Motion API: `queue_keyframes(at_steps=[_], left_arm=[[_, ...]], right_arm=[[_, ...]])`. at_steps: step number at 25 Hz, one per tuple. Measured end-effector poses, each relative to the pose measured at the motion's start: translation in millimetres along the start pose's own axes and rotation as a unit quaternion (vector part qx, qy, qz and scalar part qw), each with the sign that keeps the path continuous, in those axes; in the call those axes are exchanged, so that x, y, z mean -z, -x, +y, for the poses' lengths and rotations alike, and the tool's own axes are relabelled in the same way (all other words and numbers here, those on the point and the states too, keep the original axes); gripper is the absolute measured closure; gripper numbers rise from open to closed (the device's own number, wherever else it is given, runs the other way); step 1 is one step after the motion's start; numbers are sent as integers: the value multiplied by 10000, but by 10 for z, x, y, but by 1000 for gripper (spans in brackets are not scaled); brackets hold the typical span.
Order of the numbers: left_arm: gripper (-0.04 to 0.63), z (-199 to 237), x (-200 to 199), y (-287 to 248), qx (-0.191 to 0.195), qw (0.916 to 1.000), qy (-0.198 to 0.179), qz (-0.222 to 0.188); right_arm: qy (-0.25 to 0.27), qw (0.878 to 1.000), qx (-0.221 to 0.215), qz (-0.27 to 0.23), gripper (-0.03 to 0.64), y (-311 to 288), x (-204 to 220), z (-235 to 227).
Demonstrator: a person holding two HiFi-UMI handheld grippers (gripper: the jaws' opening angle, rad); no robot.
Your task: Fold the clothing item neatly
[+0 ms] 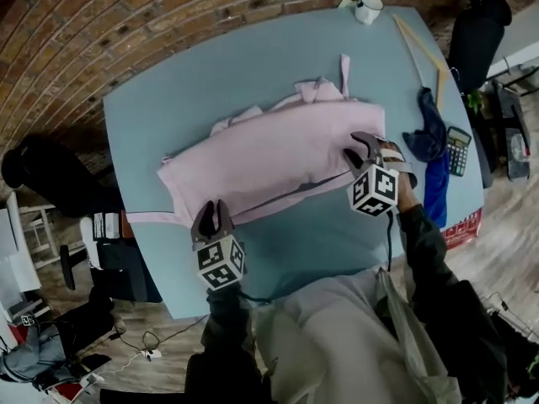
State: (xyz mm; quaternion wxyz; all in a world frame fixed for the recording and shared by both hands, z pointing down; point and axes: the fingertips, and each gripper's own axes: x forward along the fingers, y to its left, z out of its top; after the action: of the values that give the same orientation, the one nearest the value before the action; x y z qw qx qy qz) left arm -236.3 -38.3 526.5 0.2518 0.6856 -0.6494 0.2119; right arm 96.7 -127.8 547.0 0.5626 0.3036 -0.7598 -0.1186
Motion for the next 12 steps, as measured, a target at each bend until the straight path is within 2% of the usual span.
queue_keyframes(at_steps=[1,3,7,9,10,12], left_arm=[[511,-31,22,36,-21,10000,56,-15],[536,-125,-56,197,-2,9996,105,-274],[572,-306,-213,647,76,9965,-226,-796],[580,-408,-239,808,215,9950,-347,-912],[584,-465,-222,882,297,9945,-367,-938],[588,-579,-140,1011,432,9940,-356,-937]], right_arm=[[-41,9999,-98,-9,456,-20,29,59],[-273,9994,54,-194,465,185,-4,15],[-981,9868,1024,-785,465,1108,-72,-194],[-1313,9739,1514,-1070,465,1513,-47,-262],[-1637,9653,1605,-1249,465,1667,-29,-245],[-2511,9450,1381,-1579,465,1853,30,-86]])
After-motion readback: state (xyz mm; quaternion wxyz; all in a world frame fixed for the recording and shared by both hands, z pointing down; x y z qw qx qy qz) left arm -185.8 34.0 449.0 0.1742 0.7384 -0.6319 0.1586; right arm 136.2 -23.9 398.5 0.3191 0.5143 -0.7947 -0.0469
